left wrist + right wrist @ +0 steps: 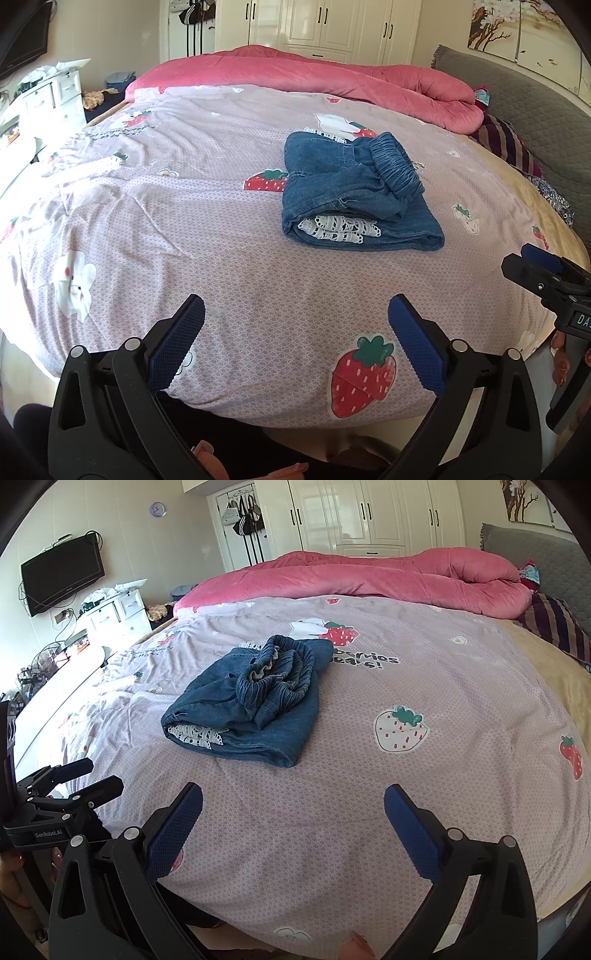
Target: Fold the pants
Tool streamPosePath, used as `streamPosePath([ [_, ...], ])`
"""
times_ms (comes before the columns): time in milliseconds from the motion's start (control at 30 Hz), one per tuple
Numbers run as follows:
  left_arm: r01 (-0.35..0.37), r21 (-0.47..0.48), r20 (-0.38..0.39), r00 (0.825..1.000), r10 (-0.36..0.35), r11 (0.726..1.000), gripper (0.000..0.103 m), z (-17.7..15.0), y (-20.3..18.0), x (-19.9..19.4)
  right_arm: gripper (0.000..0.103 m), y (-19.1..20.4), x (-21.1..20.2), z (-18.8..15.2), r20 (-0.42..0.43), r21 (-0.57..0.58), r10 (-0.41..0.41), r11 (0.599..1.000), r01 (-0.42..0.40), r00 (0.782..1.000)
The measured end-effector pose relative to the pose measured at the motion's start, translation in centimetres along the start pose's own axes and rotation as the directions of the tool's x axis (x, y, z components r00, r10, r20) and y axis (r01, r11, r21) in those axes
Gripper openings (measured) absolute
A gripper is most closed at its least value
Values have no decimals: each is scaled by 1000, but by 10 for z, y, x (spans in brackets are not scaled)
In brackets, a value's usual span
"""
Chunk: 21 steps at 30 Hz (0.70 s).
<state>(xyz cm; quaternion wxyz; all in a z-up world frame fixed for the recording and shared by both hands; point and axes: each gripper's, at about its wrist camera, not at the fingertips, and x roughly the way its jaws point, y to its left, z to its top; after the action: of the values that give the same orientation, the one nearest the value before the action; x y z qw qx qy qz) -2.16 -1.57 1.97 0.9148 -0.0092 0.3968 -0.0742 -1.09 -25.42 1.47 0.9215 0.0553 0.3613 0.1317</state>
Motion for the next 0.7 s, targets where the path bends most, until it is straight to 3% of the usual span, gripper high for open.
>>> streamPosePath([
  [700,-21,11,1,1000,21,1000,93,1,-2,0,98,-1,-2,0,-1,-3,-11,1000,11,1000],
])
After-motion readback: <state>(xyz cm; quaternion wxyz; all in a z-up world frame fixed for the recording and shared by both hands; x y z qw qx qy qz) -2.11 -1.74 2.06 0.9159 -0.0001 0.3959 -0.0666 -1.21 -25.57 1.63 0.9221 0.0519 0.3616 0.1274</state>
